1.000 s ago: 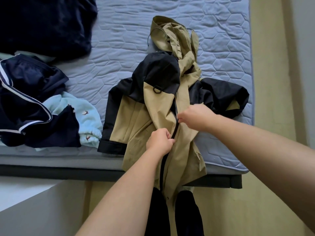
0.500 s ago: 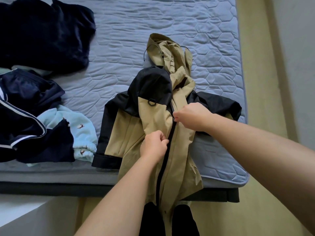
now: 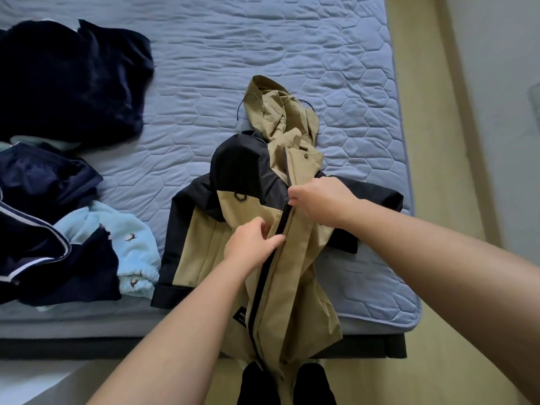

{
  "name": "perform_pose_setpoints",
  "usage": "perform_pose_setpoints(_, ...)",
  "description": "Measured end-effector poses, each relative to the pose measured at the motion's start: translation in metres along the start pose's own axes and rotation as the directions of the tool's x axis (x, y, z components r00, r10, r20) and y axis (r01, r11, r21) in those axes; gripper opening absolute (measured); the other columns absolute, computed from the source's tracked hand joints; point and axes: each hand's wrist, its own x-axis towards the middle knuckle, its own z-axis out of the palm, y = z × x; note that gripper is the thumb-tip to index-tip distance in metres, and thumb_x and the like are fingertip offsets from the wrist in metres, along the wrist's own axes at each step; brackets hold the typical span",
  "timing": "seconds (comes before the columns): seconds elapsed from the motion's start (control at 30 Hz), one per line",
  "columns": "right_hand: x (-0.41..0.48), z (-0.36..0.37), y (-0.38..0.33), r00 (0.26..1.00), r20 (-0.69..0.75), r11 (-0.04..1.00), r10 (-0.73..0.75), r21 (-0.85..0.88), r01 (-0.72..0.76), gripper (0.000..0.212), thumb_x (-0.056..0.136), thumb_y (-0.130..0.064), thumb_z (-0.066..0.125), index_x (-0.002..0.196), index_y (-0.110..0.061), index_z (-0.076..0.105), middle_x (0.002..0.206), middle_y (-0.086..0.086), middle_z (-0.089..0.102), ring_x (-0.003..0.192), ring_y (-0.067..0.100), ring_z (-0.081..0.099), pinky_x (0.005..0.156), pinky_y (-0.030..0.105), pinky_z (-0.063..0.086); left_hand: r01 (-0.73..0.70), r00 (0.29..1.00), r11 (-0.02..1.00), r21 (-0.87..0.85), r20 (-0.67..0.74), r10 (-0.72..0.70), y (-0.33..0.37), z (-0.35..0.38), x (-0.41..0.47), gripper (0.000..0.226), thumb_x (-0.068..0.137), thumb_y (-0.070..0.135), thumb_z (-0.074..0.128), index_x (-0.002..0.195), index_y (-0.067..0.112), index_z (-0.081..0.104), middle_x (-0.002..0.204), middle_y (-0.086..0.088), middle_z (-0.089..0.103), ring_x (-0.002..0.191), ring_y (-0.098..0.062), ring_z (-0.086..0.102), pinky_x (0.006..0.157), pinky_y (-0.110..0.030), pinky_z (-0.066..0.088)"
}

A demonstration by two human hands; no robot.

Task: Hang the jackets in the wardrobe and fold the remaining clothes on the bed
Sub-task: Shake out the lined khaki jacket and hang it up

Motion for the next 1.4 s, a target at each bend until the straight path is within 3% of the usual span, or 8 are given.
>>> perform_pose_setpoints(0.43,-0.013,-0.015,0.005,1.0,-0.006,1.0,-0.002,-0.016,0.002,0.021,0.101,-0.036,0.037,0.087,-0.022,0.045,0.077,-0.001,0.048,0.073,0.026,0.055,0.059,0.03,0.034,-0.141,0.99,0.983,0.114,-0.003,0.142,0.019,-0.013,0.004,0.036,0.085,0.039,0.066,0.063,0.022,0.042,0.066,0.006,0.052,0.063,-0.013,0.05,0.052,-0.026,0.036)
perform_pose_setpoints(0.63,-0.041,-0.016,0.003,0.985,-0.159,0.998,0.062,0.009,-0.061,0.028,0.102,-0.038,0.035,0.101,-0.017,0.054,0.084,0.005,0.064,0.077,0.03,0.062,0.06,0.031,0.035,0.146,0.906,0.985,-0.094,0.413,-0.095,0.039,-0.061,0.022,0.005,0.086,0.017,0.056,0.084,0.015,0.06,0.081,-0.004,0.067,0.069,-0.018,0.066,0.056,-0.025,0.049)
perform_pose_setpoints(0.73,-0.051,-0.016,-0.003,0.978,-0.204,0.999,0.037,0.028,-0.032,0.029,0.101,-0.039,0.036,0.096,-0.017,0.055,0.079,0.004,0.065,0.07,0.03,0.063,0.057,0.03,0.035,0.158,0.987,0.984,-0.078,0.053,-0.154,0.068,-0.08,0.053,0.029,0.085,0.035,0.052,0.092,0.008,0.058,0.082,-0.01,0.067,0.063,-0.023,0.062,0.061,-0.033,0.056)
perform_pose_setpoints(0.87,-0.062,-0.018,-0.008,0.968,-0.244,0.997,0.057,0.07,-0.042,0.029,0.1,-0.037,0.038,0.095,-0.016,0.057,0.077,0.004,0.066,0.067,0.029,0.063,0.055,0.03,0.032,0.232,0.967,0.967,0.102,0.08,-0.24,0.114,-0.066,0.057,0.081,0.076,0.045,0.069,0.137,0.005,0.032,0.108,-0.012,0.059,0.082,-0.027,0.065,0.052,-0.032,0.052)
perform_pose_setpoints(1.03,-0.074,-0.012,-0.007,0.96,-0.206,0.974,0.188,0.168,-0.154,0.027,0.1,-0.038,0.039,0.094,-0.019,0.057,0.077,0.004,0.064,0.07,0.029,0.061,0.055,0.03,0.031,0.518,0.853,0.732,-0.443,0.325,-0.408,0.113,-0.054,0.056,0.015,0.093,0.003,0.046,0.106,-0.002,0.051,0.083,-0.012,0.055,0.064,-0.021,0.057,0.063,-0.032,0.054)
perform_pose_setpoints(1.2,-0.072,-0.009,-0.006,0.877,0.237,0.692,0.417,0.543,-0.476,0.034,0.095,-0.046,0.042,0.067,-0.029,0.049,0.078,-0.003,0.058,0.08,0.022,0.058,0.067,0.034,0.046,0.502,0.851,0.293,-0.814,0.405,-0.334,0.082,-0.059,0.017,0.024,0.082,-0.009,0.026,0.075,0.004,0.045,0.074,-0.008,0.045,0.053,-0.022,0.053,0.058,-0.033,0.047)
perform_pose_setpoints(1.3,-0.05,-0.02,-0.006,0.736,0.371,0.337,0.566,0.711,-0.617,0.053,0.084,-0.062,0.051,0.109,-0.016,0.056,0.111,0.007,0.06,0.104,0.027,0.057,0.088,0.04,0.048,0.427,0.87,0.225,-0.876,0.331,-0.365,0.071,-0.054,0.002,0.028,0.08,-0.009,0.023,0.079,0.003,0.048,0.077,-0.013,0.047,0.071,-0.028,0.05,0.059,-0.04,0.048)
perform_pose_setpoints(1.4,-0.026,-0.035,-0.006,0.568,0.522,-0.039,0.636,0.757,-0.652,0.098,0.075,-0.059,0.065,0.146,-0.013,0.015,0.144,0.013,0.038,0.127,0.034,0.042,0.097,0.045,0.042,0.392,0.877,0.201,-0.898,0.298,-0.376,0.066,-0.051,-0.011,0.029,0.086,-0.001,0.029,0.071,0.007,0.053,0.068,-0.011,0.054,0.07,-0.027,0.054,0.066,-0.04,0.052)
